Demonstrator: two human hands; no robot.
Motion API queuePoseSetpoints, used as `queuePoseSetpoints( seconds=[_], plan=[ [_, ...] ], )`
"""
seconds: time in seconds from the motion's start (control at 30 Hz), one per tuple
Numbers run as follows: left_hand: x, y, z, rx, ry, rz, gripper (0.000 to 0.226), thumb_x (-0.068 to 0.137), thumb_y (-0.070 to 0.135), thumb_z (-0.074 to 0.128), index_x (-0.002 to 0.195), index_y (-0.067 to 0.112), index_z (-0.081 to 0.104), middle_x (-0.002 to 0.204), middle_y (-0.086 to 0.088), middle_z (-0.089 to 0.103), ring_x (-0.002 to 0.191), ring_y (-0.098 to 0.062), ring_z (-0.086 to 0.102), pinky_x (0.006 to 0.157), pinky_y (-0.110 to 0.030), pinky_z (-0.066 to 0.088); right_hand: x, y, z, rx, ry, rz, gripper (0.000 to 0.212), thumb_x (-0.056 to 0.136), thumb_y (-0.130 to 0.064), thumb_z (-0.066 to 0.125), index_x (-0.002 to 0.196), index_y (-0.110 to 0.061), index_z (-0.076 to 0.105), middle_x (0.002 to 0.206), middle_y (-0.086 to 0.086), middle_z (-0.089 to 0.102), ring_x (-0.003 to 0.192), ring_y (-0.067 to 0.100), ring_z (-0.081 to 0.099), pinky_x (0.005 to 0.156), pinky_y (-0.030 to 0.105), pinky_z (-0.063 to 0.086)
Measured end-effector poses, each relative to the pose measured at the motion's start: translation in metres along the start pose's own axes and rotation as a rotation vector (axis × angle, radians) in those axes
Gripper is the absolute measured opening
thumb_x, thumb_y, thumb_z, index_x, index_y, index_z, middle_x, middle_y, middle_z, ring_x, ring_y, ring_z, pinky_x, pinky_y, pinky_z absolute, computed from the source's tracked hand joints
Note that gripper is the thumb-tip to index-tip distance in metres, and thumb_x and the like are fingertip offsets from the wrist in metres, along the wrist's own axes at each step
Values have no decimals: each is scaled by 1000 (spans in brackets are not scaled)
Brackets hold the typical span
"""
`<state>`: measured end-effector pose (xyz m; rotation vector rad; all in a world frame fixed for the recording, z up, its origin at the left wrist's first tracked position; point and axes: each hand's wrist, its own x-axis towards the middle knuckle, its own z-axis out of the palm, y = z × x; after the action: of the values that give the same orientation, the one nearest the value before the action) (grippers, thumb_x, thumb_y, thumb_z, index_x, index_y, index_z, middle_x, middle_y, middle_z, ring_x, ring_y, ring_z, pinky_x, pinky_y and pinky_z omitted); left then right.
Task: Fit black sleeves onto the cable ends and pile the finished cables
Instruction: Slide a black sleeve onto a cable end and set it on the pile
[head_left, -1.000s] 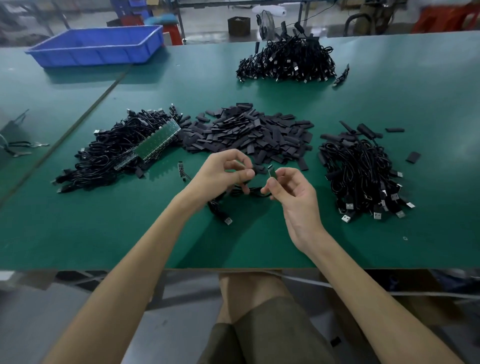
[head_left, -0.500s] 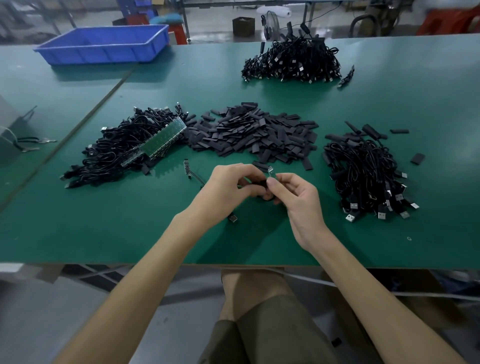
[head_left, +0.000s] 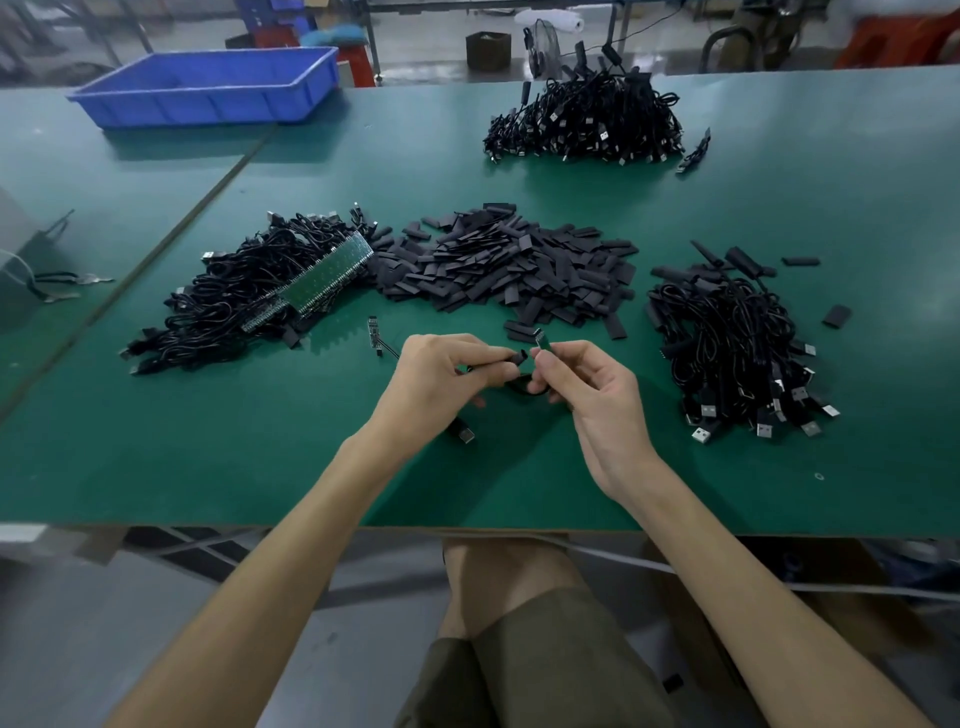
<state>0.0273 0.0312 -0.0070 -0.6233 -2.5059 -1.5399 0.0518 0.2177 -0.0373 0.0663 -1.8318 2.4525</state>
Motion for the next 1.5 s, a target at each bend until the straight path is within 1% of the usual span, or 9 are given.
queuePoseSetpoints(
  seconds=[0.1, 0.17, 0.37, 0.5, 0.7, 1.03, 1.23, 1.33, 1.5],
  plan=[
    [-1, -4, -2, -53, 37, -27, 21, 86, 13, 79, 96, 31, 78, 79, 14, 73, 56, -1, 61, 58, -14, 51, 0, 0, -1, 1, -25, 28, 15, 91, -16, 75, 105, -10, 75, 85, 0, 74, 80, 12, 66, 75, 19, 50],
    [-1, -7, -5, -29, 47, -19, 22, 87, 15, 79, 95, 35, 78, 82, 15, 73, 57, -5, 63, 59, -22, 55, 0, -1, -1, 7, -42, 37, 19, 87, -14, 77, 105, -10, 76, 84, -4, 74, 78, 9, 66, 76, 18, 52],
    [-1, -13, -8, 71, 76, 34, 21, 87, 22, 79, 98, 39, 77, 89, 20, 73, 61, -14, 67, 60, -38, 58, 0, -4, 1, 1, -57, 37, 25, 79, -26, 79, 102, -16, 79, 86, -2, 75, 78, 9, 65, 80, 18, 52],
    [-2, -18, -10, 99, 79, 49, 20, 86, 21, 80, 100, 35, 77, 89, 21, 73, 60, -3, 63, 60, -33, 56, -1, -3, 0, -5, -85, 20, 23, 86, -31, 74, 103, -18, 81, 89, 3, 74, 81, 11, 64, 80, 20, 51],
    [-6, -18, -9, 92, 93, 59, 21, 85, 17, 81, 97, 34, 77, 89, 18, 73, 58, -3, 60, 59, -20, 51, 0, -5, -1, 3, -79, 45, 20, 81, -29, 77, 99, -22, 82, 87, 0, 74, 81, 9, 63, 80, 19, 51],
    [-8, -10, -12, 176, 74, 112, 13, 86, 13, 79, 97, 18, 82, 89, 14, 73, 70, 1, 63, 65, -10, 43, 0, -2, 1, -78, -84, 43, 13, 85, -8, 80, 98, -12, 79, 89, -1, 77, 85, 7, 68, 79, 19, 54],
    [-8, 3, -23, 276, 14, 202, 14, 87, 12, 78, 101, 12, 81, 93, 1, 73, 81, -11, 66, 76, -28, 53, -1, -3, 3, -82, -84, 57, 16, 77, -17, 85, 92, -14, 80, 86, 4, 75, 83, 14, 66, 82, 26, 55],
    [-9, 8, -29, 435, -65, 299, 17, 91, 13, 73, 107, 9, 80, 94, -4, 70, 85, -22, 64, 77, -39, 54, -1, -1, 2, -127, -85, 55, 10, 83, -10, 84, 91, -13, 80, 84, 6, 74, 82, 18, 65, 82, 30, 54],
    [-11, 14, -33, 642, -97, 436, 18, 98, 17, 67, 110, 6, 75, 97, -8, 66, 90, -28, 60, 68, -47, 55, -2, 0, 4, -186, -115, 52, 5, 86, -8, 82, 88, -12, 80, 78, 0, 76, 75, 9, 66, 72, 19, 52]
  ],
)
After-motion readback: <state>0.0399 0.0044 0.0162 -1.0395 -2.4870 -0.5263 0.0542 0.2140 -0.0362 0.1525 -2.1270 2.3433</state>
